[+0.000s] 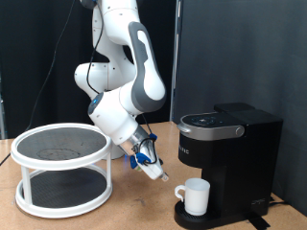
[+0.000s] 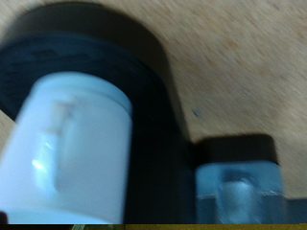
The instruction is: Make a cup of coffee with the keurig machine
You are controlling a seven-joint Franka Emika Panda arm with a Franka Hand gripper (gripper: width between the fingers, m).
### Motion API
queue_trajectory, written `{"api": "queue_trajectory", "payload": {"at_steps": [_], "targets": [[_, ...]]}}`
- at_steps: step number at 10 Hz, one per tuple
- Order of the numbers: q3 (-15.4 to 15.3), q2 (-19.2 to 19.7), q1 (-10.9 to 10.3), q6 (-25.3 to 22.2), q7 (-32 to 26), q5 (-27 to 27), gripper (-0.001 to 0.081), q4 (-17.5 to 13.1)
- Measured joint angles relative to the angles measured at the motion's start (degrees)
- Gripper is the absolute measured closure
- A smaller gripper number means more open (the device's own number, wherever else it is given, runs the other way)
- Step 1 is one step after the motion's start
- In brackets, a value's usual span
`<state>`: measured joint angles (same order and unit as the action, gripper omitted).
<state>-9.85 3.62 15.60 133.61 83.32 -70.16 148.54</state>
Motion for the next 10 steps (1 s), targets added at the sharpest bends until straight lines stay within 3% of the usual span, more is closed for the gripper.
{"api": "queue_trajectory", "payload": {"at_steps": [5,9,10], "targets": [[2.65,-10.41,1.76,-13.81,1.34,0.29,0.0071,3.96],[3.92,-18.85,1.98,-19.33,8.93,1.05,0.0071,5.67],[3.91,-18.69,1.98,-19.27,8.58,1.05,0.0071,5.67]]}}
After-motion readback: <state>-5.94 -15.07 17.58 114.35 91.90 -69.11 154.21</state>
